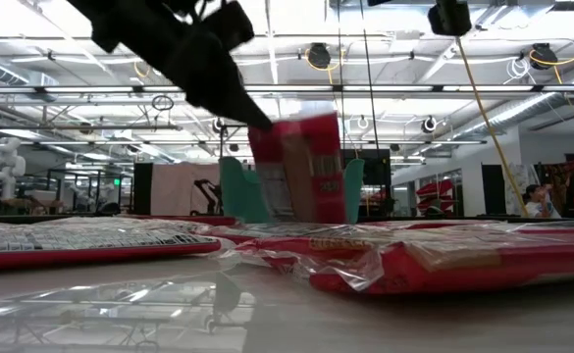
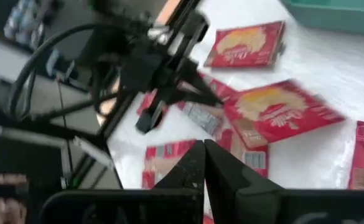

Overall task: Sort popcorn bags into baskets
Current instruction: Put the red popcorn pack into the green bin

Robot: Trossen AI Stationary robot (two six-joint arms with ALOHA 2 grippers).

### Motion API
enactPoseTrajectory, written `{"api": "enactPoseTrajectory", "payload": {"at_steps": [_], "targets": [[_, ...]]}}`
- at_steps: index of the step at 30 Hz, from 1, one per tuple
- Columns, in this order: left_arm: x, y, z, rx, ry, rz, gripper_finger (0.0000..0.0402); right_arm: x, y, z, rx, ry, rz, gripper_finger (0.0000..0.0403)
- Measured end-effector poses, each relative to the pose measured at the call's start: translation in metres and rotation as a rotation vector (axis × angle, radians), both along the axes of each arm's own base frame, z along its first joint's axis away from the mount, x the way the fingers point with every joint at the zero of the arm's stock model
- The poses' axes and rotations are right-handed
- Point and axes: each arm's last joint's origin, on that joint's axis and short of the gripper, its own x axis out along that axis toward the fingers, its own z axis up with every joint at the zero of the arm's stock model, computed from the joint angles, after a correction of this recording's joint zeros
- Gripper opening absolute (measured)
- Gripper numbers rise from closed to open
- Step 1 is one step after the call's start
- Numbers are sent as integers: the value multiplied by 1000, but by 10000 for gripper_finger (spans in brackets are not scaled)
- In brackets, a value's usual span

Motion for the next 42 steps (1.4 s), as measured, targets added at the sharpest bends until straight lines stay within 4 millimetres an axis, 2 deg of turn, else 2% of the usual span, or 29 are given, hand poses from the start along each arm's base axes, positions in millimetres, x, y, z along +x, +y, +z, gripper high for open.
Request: {"api": "enactPoseTrajectory", "payload": {"at_steps": [7,14,20,26,30,36,42], "targets": [[-13,-6,29,-99,-118,114,1,-3,19,-1,-7,-51,-144,0],[-28,-5,55,-168,-230,205,1,-1,37,-5,-16,-81,-192,0],[-34,-4,68,-248,-299,242,1,17,58,-10,11,-160,-154,0],[-41,-3,76,-365,-332,300,0,40,68,-9,-10,-288,-110,2],[-43,-2,80,-404,-369,361,0,45,65,-6,-6,-334,-119,12],[-46,1,83,-484,-415,457,0,43,50,3,24,-364,-161,18],[-46,3,90,-583,-507,527,0,48,29,8,178,-407,-191,19]]}}
